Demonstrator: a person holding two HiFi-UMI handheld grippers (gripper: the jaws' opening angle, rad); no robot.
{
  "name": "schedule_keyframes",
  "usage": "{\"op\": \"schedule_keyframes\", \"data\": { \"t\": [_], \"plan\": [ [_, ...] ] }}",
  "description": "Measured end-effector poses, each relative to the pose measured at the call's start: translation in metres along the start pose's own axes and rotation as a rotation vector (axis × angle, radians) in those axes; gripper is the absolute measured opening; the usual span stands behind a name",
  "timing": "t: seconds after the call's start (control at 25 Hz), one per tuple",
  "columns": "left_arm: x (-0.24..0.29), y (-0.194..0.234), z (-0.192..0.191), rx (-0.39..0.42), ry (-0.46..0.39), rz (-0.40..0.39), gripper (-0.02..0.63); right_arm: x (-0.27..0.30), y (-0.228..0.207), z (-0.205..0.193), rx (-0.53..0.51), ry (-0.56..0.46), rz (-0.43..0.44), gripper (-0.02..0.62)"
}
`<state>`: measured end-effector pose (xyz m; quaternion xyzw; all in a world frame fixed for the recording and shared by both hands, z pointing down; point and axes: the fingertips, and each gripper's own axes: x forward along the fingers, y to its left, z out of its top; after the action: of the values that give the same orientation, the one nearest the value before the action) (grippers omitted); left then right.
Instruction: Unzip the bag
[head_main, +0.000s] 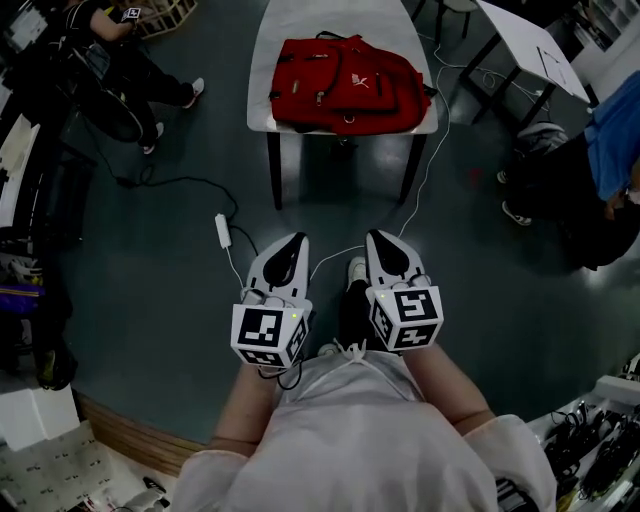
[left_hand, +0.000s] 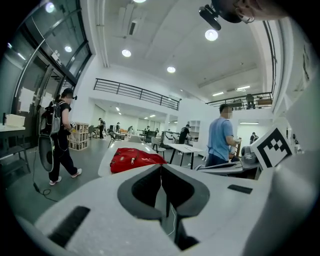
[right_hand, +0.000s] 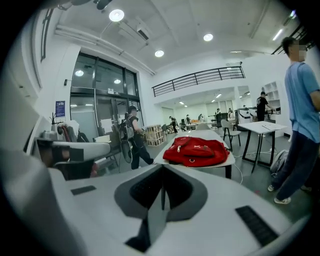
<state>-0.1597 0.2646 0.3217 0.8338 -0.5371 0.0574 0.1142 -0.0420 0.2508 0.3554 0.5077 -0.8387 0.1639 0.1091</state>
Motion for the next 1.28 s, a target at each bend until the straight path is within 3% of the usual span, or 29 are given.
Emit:
{"op": "schedule_keyframes", "data": {
  "t": [0.44, 0.72, 1.04, 1.28],
  "plan": [
    [0.176, 0.051, 0.025, -0.010, 0.075, 0.044, 0.020, 0.146, -0.103, 0.057, -0.026, 0.068, 0.054, 0.029],
    [0.252, 0.076, 0.024, -0.006, 0.081, 0.071, 0.020, 0.207, -0.146, 0.054, -0.002, 0.166, 0.108, 0.029],
    [0.309, 0.101, -0.005, -0.021, 0.113, 0.003, 0.020, 0.259, -0.163, 0.032, 0.037, 0.250, 0.082, 0.029],
    [0.334, 0.116, -0.055, -0.026, 0.238, -0.091, 0.020, 0.284, -0.149, -0.002, 0.153, 0.360, 0.071, 0.029]
  ]
}}
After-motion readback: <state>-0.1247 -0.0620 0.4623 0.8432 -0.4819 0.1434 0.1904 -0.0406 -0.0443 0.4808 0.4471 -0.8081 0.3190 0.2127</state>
